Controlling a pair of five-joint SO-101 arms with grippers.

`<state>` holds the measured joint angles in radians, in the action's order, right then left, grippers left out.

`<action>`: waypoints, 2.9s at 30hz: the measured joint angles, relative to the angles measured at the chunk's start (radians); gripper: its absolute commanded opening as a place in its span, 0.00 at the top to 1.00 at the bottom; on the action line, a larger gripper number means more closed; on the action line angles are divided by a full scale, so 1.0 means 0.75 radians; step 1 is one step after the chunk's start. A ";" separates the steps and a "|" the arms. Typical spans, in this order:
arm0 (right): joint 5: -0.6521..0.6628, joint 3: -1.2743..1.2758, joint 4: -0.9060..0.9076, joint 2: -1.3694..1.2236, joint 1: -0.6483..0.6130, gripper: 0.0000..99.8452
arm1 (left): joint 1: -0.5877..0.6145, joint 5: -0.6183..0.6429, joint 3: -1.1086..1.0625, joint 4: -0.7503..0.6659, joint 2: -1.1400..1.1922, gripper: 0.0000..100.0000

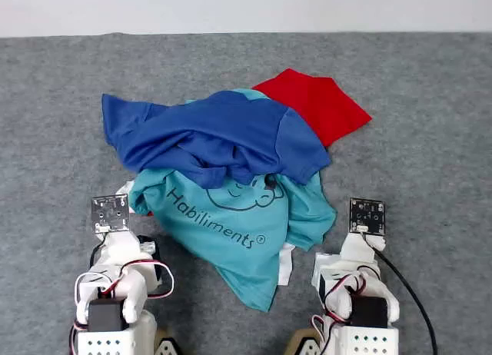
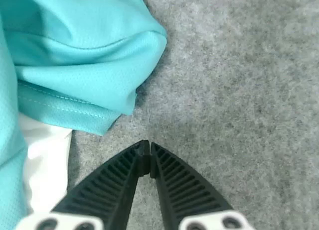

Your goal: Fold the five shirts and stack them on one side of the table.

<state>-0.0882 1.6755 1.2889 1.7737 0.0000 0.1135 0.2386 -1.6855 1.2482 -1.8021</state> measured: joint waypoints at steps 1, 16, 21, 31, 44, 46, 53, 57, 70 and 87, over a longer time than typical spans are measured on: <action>0.000 0.000 0.000 0.000 0.000 0.99 | 0.000 0.000 0.000 0.000 0.000 0.99; 0.000 0.000 0.000 0.000 0.000 0.99 | 0.000 0.000 0.000 0.000 0.000 0.99; 0.000 0.000 0.000 0.000 0.000 0.99 | 0.000 0.000 0.000 0.000 0.000 0.99; 0.000 0.000 0.000 0.000 0.000 0.99 | 0.000 0.000 0.000 0.000 0.000 0.99; 0.000 0.000 0.000 0.000 0.000 0.99 | 0.000 0.000 0.000 0.000 0.000 0.99; 0.000 0.000 0.000 0.000 0.000 0.99 | 0.000 0.000 0.000 0.000 0.000 0.99; 0.000 0.000 0.000 0.000 0.000 0.99 | 0.000 0.000 0.000 0.000 0.000 0.99; 0.000 0.000 0.000 0.000 0.000 0.99 | 0.000 0.000 0.000 0.000 0.000 0.99; 0.000 0.000 0.000 0.000 0.000 0.99 | 0.000 0.000 0.000 0.000 0.000 0.99; 0.000 0.000 0.000 0.000 0.000 0.99 | -0.106 -0.006 0.000 0.000 0.000 0.99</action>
<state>-0.0882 1.6755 1.2889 1.7737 0.0000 0.0338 0.2340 -1.6855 1.2482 -1.8021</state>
